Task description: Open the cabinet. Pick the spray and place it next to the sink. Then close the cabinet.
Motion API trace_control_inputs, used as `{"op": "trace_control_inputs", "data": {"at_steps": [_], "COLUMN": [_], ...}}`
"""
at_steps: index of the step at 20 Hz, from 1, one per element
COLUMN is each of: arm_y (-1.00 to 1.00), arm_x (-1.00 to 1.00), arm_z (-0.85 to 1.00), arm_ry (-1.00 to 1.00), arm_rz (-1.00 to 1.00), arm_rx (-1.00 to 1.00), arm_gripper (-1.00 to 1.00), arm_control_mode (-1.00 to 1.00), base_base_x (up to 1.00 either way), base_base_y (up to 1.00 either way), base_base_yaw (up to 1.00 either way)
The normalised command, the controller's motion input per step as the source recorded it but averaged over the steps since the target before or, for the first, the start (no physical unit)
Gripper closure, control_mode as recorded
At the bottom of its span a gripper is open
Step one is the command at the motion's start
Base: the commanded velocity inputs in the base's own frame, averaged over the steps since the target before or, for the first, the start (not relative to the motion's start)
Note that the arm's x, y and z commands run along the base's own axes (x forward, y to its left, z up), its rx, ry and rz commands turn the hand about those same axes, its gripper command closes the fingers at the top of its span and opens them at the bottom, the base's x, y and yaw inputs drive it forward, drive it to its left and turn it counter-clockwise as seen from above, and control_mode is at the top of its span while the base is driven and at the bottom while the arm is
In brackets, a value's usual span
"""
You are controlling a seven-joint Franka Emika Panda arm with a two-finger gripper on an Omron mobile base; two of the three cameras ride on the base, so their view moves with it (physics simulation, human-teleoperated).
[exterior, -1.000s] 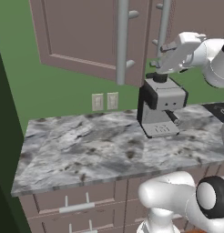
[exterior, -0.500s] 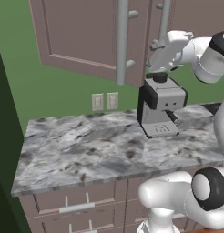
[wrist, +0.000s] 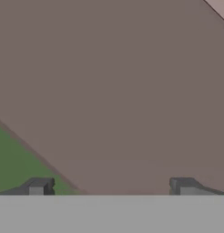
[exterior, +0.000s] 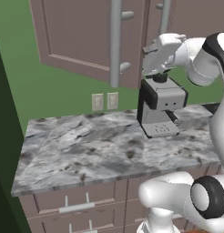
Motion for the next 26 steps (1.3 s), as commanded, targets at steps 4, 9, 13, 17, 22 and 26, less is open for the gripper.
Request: {"op": "trace_control_inputs", "data": {"at_steps": [4,9,13,17,22,26], "arm_y": [0.69,0.85,0.88,0.83,0.63,0.1], "arm_x": [-0.61,-0.44,-0.31,-0.02,0.06,0.03], "arm_z": [-0.02,-0.1,-0.1,-0.13,-0.15,-0.16], "arm_ry": [-0.1,-0.12,-0.11,-0.04,-0.07,-0.12], "arm_rz": [0.08,0.0,0.0,0.0,0.0,0.0], "arm_rx": [-0.12,-0.15,-0.12,-0.01,0.01,0.04], "arm_gripper": [-1.0,-1.0,-1.0,-1.0,-1.0,-1.0], "arm_control_mode": [-1.0,-1.0,-1.0,-1.0,-1.0,-1.0], "base_base_x": [0.0,0.0,0.0,0.0,0.0,0.0], "base_base_y": [0.0,0.0,0.0,0.0,0.0,0.0], "base_base_yaw": [0.0,0.0,0.0,0.0,0.0,0.0]}}
